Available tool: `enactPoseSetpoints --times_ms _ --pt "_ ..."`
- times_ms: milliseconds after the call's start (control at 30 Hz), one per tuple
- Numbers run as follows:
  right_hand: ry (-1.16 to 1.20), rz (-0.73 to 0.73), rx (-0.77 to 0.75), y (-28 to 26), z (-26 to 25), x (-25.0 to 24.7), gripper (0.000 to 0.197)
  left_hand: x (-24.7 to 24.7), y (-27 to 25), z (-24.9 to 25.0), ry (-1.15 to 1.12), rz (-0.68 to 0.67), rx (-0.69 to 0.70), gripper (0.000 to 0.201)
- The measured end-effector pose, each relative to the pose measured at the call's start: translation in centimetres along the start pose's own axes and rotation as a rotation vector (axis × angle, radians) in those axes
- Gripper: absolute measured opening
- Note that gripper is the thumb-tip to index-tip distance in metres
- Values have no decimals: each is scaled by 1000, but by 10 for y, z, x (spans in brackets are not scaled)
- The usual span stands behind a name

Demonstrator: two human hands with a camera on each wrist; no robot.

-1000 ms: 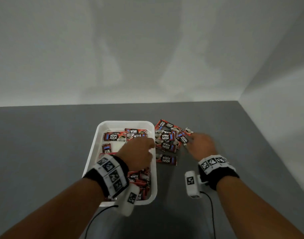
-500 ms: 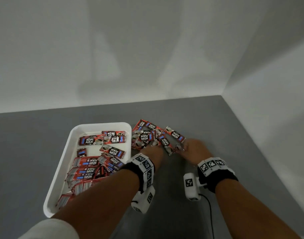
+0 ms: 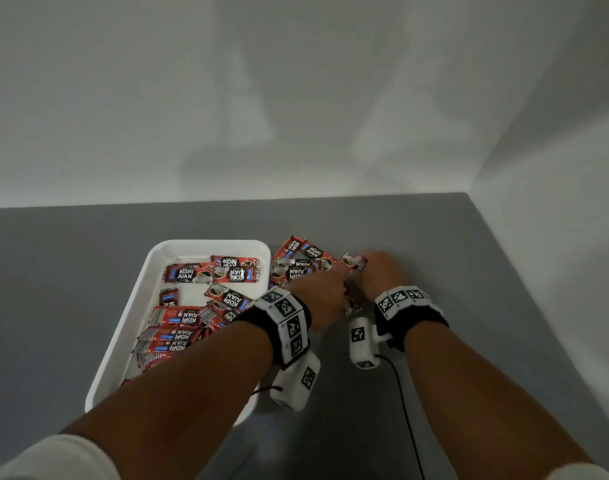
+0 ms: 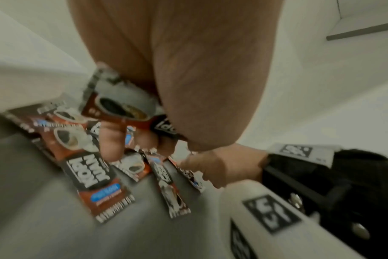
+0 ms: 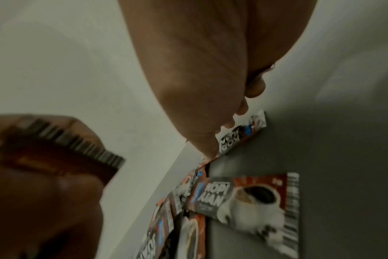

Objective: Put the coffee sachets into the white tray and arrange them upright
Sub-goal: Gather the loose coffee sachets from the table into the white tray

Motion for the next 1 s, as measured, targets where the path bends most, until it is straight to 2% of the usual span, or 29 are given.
enactPoseSetpoints --times_ms 33,100,200,333,400,500,633,733,833,900,1000 --pt "-52 4 -7 4 3 7 31 -3 3 -5 62 13 -2 35" --pt "-113 7 8 9 8 15 25 -8 8 -16 225 26 -15 38" --pt "-1 -24 97 14 21 18 13 -7 12 -29 394 -30 -38 37" --pt "128 -53 150 -2 25 9 31 1 13 -36 554 -64 -75 39" --pt "168 -58 154 -11 24 5 26 3 15 -37 602 -79 -100 37" --pt "160 -56 138 -20 15 -2 13 3 18 -36 601 -109 -90 37" --pt "109 -66 73 -24 -1 1 2 3 18 -38 467 -140 -31 28" --pt "109 -71 66 -20 -5 13 13 -1 22 -41 316 -101 -57 27" --pt "21 -61 -7 -18 -12 26 8 -12 27 -45 213 -5 -87 36" --pt "-99 -53 -73 -18 -17 34 14 -19 28 -49 215 38 -115 35" --pt "-181 -57 -55 -16 -15 38 18 -22 30 -52 300 26 -159 25"
Point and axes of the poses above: each hand's wrist, its own y-axis towards the middle knuckle, its own x-axis out of the palm, z = x × y, the point moved 4 cm from there along y, towards the middle knuckle, and after that the axes turned 2 degrees about -z, right-handed, at the moved point
